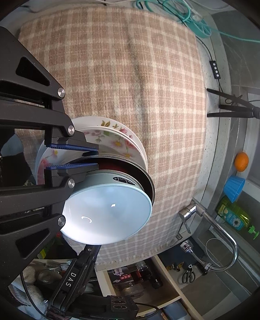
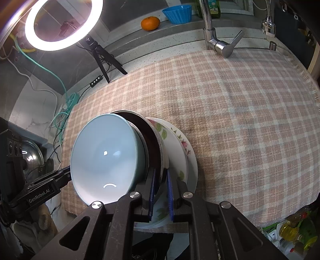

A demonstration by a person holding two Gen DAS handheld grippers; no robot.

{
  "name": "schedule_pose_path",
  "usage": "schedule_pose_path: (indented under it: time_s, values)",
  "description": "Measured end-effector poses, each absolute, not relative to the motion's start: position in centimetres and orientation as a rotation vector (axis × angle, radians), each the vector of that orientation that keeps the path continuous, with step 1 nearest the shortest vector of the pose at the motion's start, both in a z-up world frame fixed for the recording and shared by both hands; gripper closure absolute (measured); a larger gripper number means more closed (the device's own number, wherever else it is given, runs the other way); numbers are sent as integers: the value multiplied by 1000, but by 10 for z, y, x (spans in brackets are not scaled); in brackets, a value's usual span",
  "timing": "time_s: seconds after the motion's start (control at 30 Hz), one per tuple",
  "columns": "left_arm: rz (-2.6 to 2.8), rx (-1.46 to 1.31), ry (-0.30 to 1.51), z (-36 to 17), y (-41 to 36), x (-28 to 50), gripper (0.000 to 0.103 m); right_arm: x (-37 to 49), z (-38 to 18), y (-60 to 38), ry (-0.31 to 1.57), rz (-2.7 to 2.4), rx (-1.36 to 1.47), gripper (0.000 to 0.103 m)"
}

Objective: Organize plates and bowls
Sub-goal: 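Open both grippers and pull them back from the stack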

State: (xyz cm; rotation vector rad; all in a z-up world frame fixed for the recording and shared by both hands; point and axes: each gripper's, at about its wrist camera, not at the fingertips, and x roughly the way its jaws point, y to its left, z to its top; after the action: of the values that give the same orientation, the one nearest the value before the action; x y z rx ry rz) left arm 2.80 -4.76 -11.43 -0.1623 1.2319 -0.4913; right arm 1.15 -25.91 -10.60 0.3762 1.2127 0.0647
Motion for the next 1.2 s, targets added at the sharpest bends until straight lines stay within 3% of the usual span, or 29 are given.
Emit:
schedule_pose_path:
  time_s: [0.4,0.67,0.87,0.93,1.03,1.1,1.13,1.2]
  values:
    - [-486,-149,1197,-104,-45,27,91,10,-96,-260,1184,64,360,92]
    - [-465,-118,1151,-92,-42,25,91,5,-86,-262,1147,55,353,86]
    - [-420,-87,1093,-75,-35,24,78,-2,-72,-265,1089,40,328,80]
    - [-405,-81,1062,-66,-32,22,60,-3,-66,-265,1070,39,319,76]
    - [-370,-64,993,-51,-29,19,42,-6,-55,-262,1026,37,298,75]
    - [-354,-43,952,-41,-27,17,35,-7,-49,-260,990,39,286,59]
    - [-349,-40,936,-37,-27,16,34,-9,-45,-260,968,39,285,45]
    - [-343,-43,910,-30,-25,14,34,-12,-36,-259,917,27,269,39]
